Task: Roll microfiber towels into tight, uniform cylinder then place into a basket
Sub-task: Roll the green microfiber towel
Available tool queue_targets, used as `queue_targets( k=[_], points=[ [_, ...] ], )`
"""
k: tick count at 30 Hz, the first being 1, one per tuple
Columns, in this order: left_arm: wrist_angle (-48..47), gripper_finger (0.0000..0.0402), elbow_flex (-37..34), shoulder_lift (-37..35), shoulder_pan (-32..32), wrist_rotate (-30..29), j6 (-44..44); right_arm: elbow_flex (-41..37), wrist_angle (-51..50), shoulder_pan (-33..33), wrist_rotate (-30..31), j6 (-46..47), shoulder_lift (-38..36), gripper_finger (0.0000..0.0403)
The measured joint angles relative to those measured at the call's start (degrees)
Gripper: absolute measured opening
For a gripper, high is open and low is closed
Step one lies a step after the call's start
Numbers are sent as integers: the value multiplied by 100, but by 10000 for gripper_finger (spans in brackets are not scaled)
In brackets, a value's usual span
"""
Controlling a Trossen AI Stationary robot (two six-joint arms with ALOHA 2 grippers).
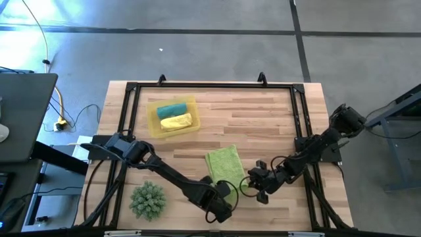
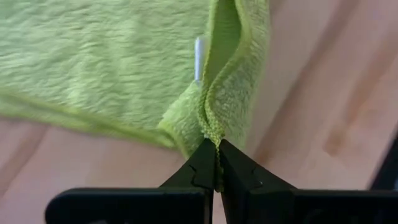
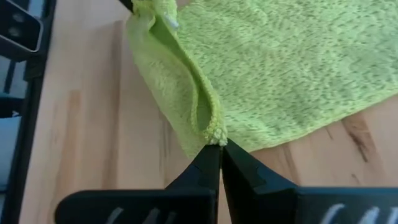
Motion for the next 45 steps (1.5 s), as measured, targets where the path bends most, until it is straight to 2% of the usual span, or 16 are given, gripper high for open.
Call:
queue_targets(
  k=[3,8,15,23,29,33,39,45],
  points=[
    [-278,3,0,0,-5,-234,-282,0,-81,-71,2,2,0,0],
    [-109,3,0,0,-8,-168,-232,0,-137,-92,-2,-66,0,0],
    [777,3,0,0,-132,385,450,0,-3,72,-644,-603,0,2],
    [786,3,0,0,-125,415,531,0,293,159,-859,-1820,0,64],
    [804,3,0,0,-158,419,501,0,310,159,-855,-2367,0,73],
    [824,3,1,0,-195,458,514,0,345,159,-855,-2390,0,66],
    [822,3,2,0,-195,505,545,0,347,176,-861,-2404,0,8],
    [822,3,2,0,-193,507,547,0,532,268,-864,-2404,0,4]
  ],
)
